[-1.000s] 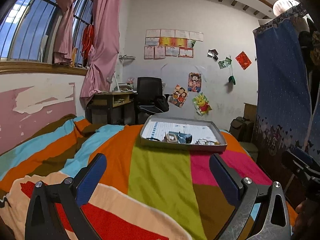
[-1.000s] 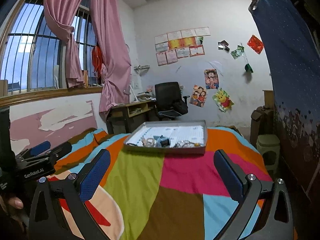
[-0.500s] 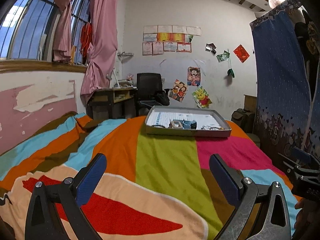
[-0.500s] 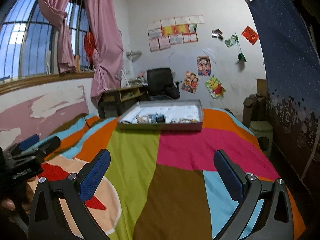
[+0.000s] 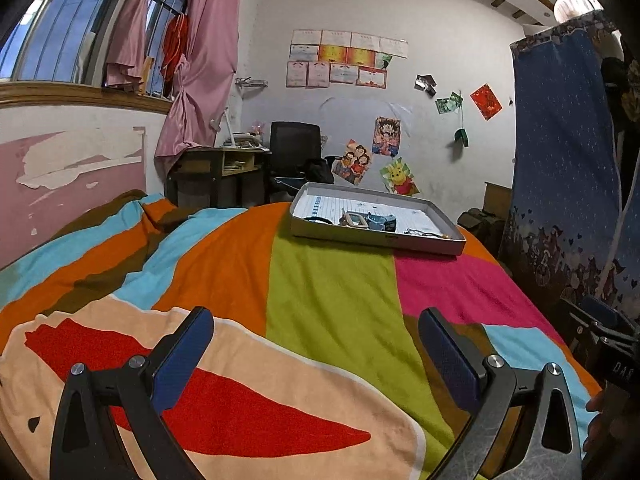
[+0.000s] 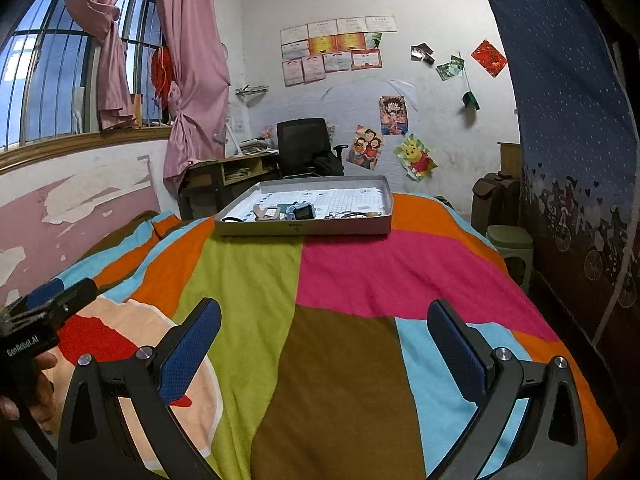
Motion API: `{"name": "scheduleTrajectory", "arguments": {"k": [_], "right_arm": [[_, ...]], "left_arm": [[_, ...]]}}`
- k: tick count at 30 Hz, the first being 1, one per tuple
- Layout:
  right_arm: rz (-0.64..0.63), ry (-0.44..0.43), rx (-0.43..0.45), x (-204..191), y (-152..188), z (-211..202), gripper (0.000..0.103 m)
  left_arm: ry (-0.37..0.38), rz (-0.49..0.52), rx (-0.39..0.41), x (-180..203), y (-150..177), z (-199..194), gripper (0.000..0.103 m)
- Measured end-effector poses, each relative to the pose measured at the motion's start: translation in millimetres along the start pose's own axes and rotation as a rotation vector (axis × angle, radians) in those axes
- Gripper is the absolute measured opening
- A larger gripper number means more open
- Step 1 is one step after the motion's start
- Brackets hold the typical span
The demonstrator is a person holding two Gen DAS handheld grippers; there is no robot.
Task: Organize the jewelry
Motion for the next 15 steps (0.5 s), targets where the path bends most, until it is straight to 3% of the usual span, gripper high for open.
{"name": "scheduleTrajectory", "arguments": {"k": [15], "right_arm": [[-0.007, 0.009, -0.02, -4.6, 3.6, 8.9, 0.102]], "left_arm": [[-0.003, -0.017, -0.021, -8.9, 2.8, 8.6, 0.103]]}}
Point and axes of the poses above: each gripper's, at about its wrist camera, not at the fingertips, and z roughly the way its jaws point, x to its right, y to its underside, the point moved 1 cm from there along z, roughly the way its jaws point, and after that the axes turned 11 degrees about -x, right-handed, at the moved point
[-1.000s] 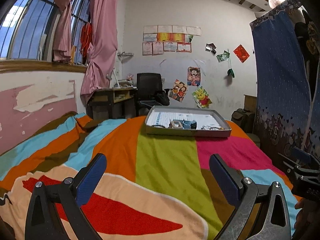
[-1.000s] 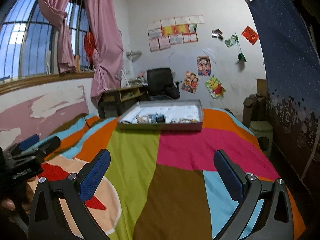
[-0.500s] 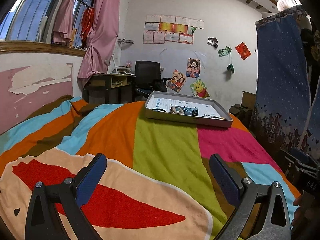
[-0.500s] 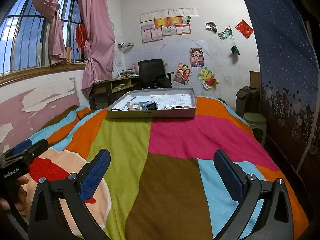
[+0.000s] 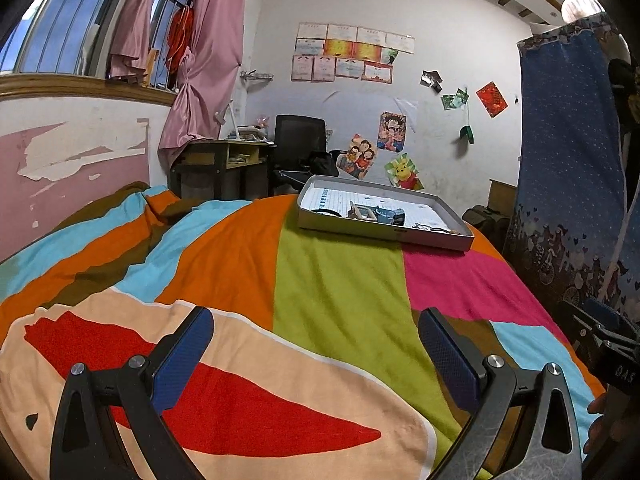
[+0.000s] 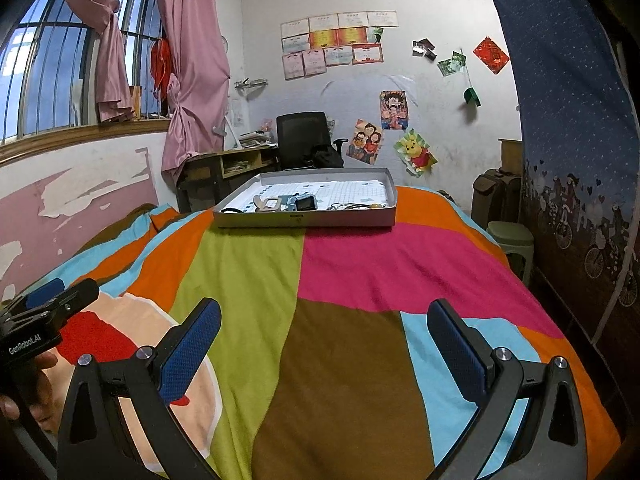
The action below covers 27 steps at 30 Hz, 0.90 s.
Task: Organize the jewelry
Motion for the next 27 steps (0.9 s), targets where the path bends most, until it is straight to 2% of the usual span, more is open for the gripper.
{"name": "scheduleTrajectory", "arguments": {"k": [27], "right_arm": [[0.012, 0.006, 0.011, -0.7, -4.9, -3.3, 0.102]], "left_arm": [[-0.001, 0.012, 0.006, 1.8, 1.6, -1.2, 0.103]]}}
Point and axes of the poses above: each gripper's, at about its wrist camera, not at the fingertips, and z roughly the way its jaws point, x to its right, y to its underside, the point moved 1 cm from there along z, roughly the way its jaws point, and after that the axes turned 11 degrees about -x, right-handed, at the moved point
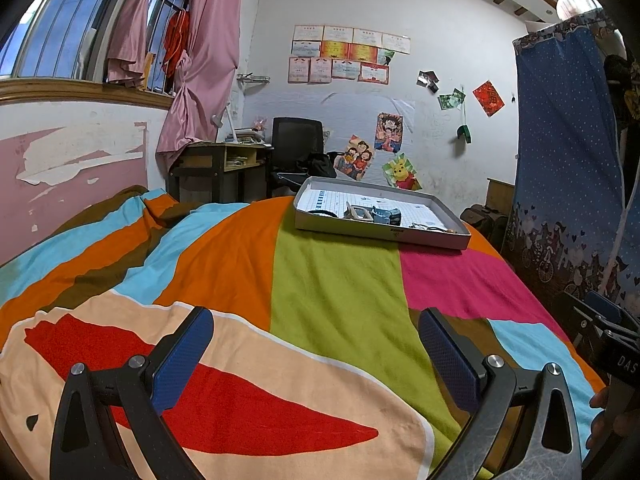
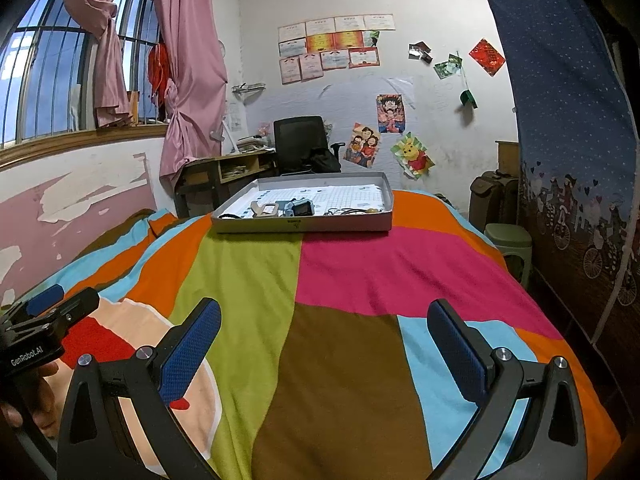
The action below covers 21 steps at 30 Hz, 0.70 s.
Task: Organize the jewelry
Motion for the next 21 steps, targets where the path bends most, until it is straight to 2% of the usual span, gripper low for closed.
{"name": "scheduleTrajectory", "arguments": {"k": [21], "right_arm": [[0.005, 0.002, -0.003, -0.5, -2.3, -0.8, 0.102]], "left_arm": [[0.004, 0.01, 0.001, 3.9, -2.4, -2.7, 0.103]]}}
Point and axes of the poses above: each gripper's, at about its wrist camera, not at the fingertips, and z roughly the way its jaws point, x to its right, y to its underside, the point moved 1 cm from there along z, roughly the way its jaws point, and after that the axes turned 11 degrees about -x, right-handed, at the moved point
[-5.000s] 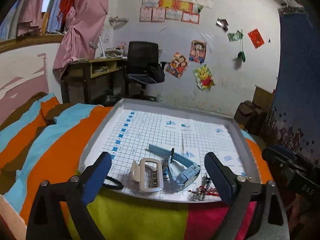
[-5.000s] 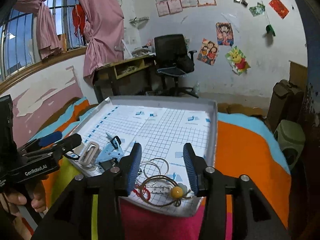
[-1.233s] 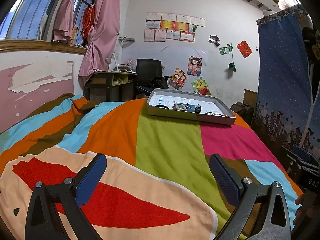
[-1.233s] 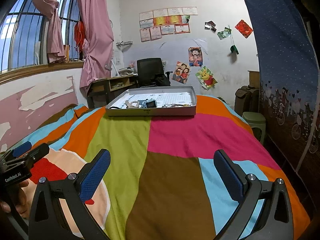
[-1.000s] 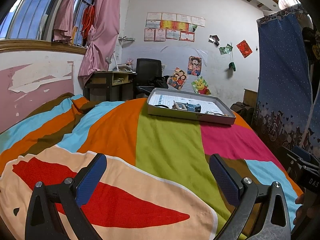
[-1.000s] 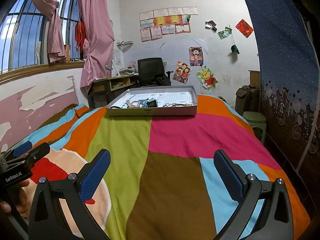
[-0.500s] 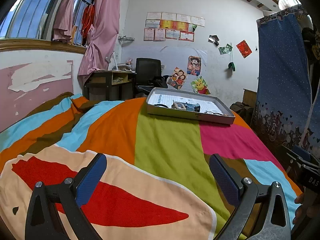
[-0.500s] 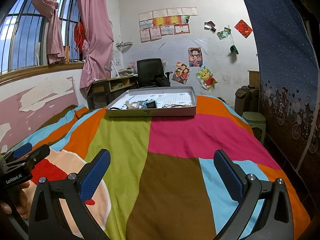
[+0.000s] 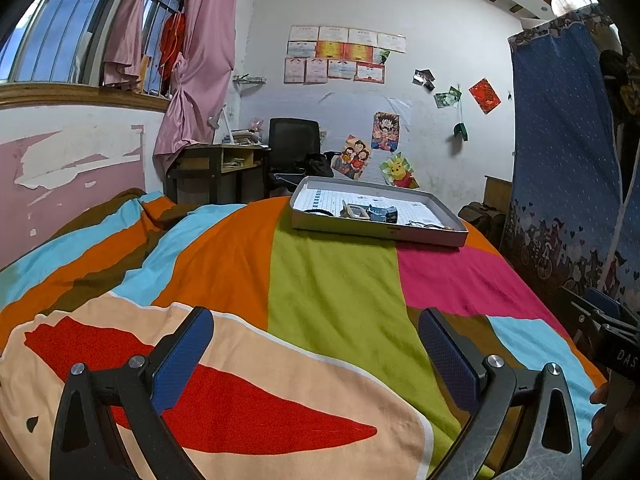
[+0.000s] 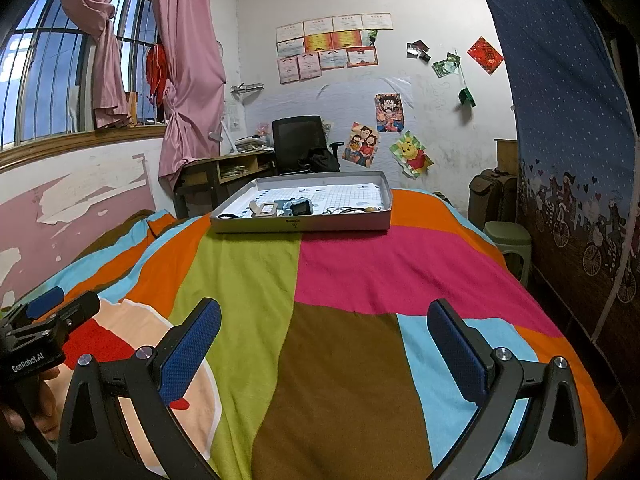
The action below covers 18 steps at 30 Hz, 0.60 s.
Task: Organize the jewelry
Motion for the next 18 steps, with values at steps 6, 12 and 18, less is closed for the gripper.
{"name": "scheduleTrajectory", "arguments": {"k": [6, 12, 18], "right_arm": [[0.001, 0.001, 0.0, -0.5, 0.0, -0.1, 0.102], [0.0, 0.0, 0.0, 0.0, 0.1, 0.2, 0.102], [0.003, -0.003, 0.0, 0.0, 0.0, 0.0, 0.102]], "left_arm": [[-0.002, 0.013, 0.008, -0.1, -2.0, -0.5, 0.103], [0.0, 0.022, 0.013, 0.3, -0.7, 0.0, 0.103], [0.002, 0.024, 0.016, 0.0, -1.8, 0.0, 0.103]]}}
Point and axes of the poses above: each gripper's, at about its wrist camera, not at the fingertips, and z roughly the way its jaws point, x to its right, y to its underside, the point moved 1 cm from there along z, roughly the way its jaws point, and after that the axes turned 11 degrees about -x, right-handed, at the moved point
